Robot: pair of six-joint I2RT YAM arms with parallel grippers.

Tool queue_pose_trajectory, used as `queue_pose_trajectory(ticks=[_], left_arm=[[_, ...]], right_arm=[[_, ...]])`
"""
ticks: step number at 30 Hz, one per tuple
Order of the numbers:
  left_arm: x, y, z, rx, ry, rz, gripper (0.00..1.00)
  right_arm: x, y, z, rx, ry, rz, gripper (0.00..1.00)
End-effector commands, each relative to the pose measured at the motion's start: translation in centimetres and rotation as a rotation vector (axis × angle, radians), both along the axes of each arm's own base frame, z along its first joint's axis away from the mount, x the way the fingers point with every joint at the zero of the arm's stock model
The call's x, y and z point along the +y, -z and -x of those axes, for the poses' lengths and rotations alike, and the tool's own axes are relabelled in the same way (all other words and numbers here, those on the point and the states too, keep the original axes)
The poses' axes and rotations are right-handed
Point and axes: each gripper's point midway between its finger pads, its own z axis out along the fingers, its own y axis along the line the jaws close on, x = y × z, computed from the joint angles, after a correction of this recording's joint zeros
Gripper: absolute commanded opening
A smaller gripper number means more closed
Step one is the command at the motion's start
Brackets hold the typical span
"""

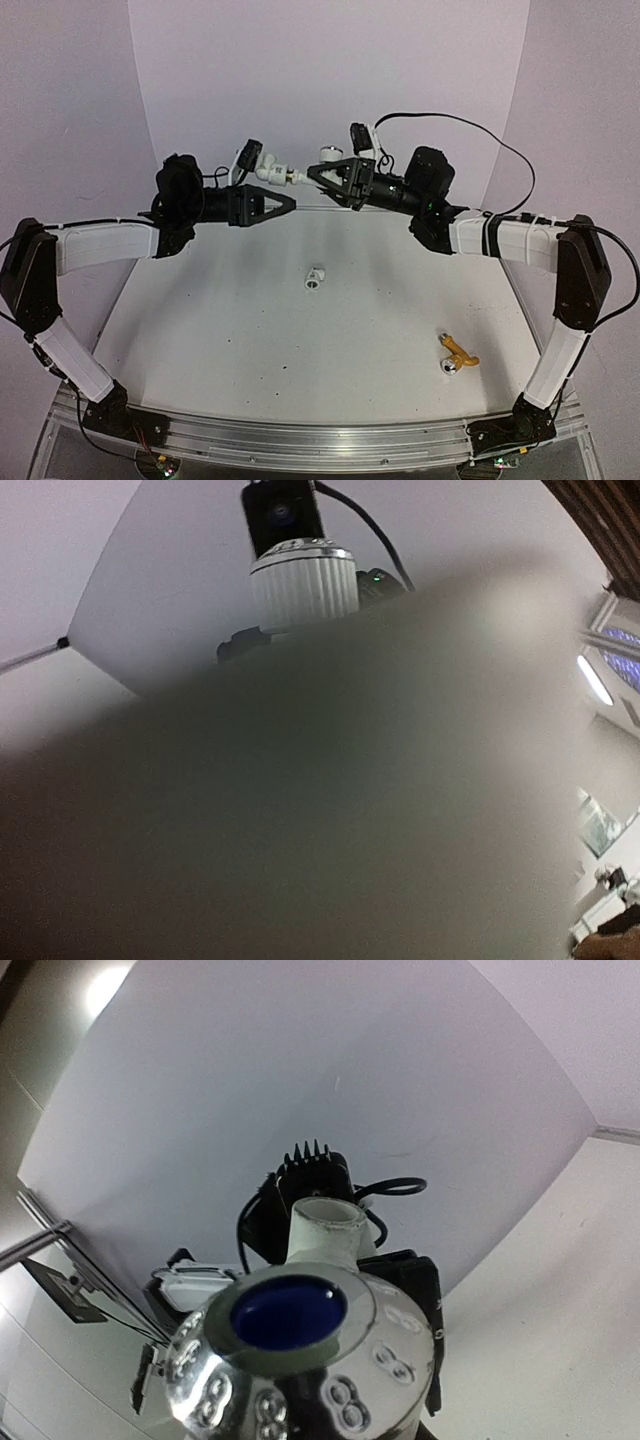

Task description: Install the water faucets

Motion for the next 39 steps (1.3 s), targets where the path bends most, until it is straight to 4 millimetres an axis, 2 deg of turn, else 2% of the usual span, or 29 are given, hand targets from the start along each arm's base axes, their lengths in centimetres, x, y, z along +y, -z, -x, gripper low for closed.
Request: queue_pose_trajectory(ticks=[1,4,5,6,8,9,12,15,19,23,26,30,33,36,39], left_arm=[[-0.1,-0.8,3.5,0.223,-0.063,0.023,0.78],[1.2,-1.6,3.4,0.307,-0.146,0.062,0.84],[1.5,-1.4,3.3,0.33,-0.163,0.065,0.88],[2.2,-1.0,2.3,0.417,-0.238,0.085,0.96],[3.0,-0.3,0.9,0.554,-0.318,0.117,0.97],[3.4,0.8,0.0,0.669,-0.361,0.133,0.96],[3.8,2.0,-1.9,0.798,-0.436,0.169,0.95],[2.4,1.1,-3.1,0.717,-0.417,0.15,0.94],[0.4,-0.6,-3.1,0.552,-0.303,0.156,0.94],[0.2,-1.8,-2.6,0.404,-0.249,0.23,0.95],[-0.4,-2.0,-2.6,0.371,-0.207,0.234,0.95],[-0.6,-3.5,-1.7,0.31,-0.137,0.279,0.91],[-0.4,-4.2,-1.4,0.268,-0.124,0.313,0.85],[-0.2,-5.1,-1.0,0.237,-0.1,0.347,0.74],[-0.6,-4.8,-1.0,0.261,-0.072,0.339,0.64]], right_arm=[[-0.6,-1.3,1.2,-0.299,0.1,0.056,0.0],[-1.5,-0.7,1.0,-0.447,0.19,0.152,0.0],[-1.8,-0.4,0.4,-0.46,0.233,0.182,0.0],[-2.6,0.1,0.2,-0.519,0.292,0.24,0.0],[-3.6,0.3,-0.2,-0.577,0.361,0.288,0.0],[-4.5,0.3,-0.7,-0.599,0.425,0.325,0.0],[-5.5,1.0,-1.6,-0.628,0.495,0.412,0.0],[-5.7,1.7,-1.8,-0.602,0.502,0.43,0.0],[-4.9,1.6,-1.0,-0.559,0.437,0.381,0.0],[-4.5,0.6,-0.2,-0.506,0.388,0.308,0.0],[-4.2,0.2,0.4,-0.477,0.349,0.273,0.0],[-3.7,-0.1,0.8,-0.434,0.306,0.246,0.0],[-3.2,-0.2,1.1,-0.374,0.255,0.217,0.0],[-2.9,-0.5,1.1,-0.312,0.228,0.192,0.0],[-2.9,-0.6,0.8,-0.266,0.232,0.179,0.0]])
